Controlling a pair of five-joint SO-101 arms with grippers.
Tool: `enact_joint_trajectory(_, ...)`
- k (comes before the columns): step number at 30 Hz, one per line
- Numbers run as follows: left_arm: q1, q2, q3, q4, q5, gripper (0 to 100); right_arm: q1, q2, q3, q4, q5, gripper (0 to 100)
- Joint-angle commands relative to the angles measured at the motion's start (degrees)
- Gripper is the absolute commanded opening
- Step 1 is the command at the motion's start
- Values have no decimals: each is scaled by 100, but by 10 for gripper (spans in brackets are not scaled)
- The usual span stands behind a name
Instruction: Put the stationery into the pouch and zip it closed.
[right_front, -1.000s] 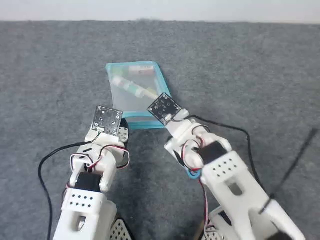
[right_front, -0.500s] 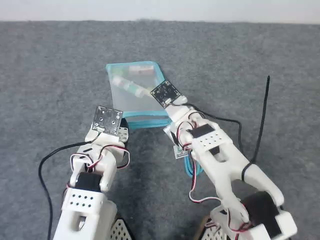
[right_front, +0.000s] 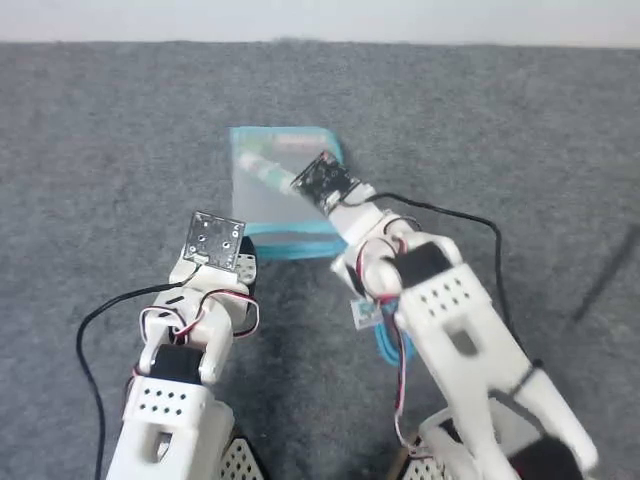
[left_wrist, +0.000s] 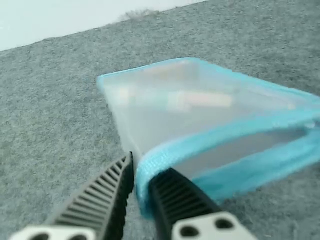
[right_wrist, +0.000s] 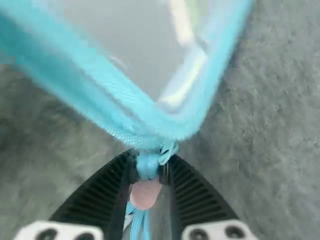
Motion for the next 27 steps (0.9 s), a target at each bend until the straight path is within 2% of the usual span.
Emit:
enact_joint_trajectory(1, -26, 18, -198, -158, -9, 9, -541, -945, -404, 488, 176, 6)
enact_joint_trajectory(7, 18, 26, -180, -149, -26, 9, -971, -1095, -545, 655, 158, 6)
enact_joint_trajectory(11, 18, 26, -180, -149, -35, 9, -1886, -1270, -844, 857, 211, 6)
enact_joint_trajectory(14, 18, 26, -180, -149, -35, 9, -2308, -1314, -914, 804, 352, 6)
enact_joint_trajectory(22, 18, 26, -180, -149, -9, 9, -2659, -1314, -413, 444, 185, 16)
enact_joint_trajectory(27, -18, 26, -207, -149, -9, 9, -2431, -1402, -53, 585, 149, 225)
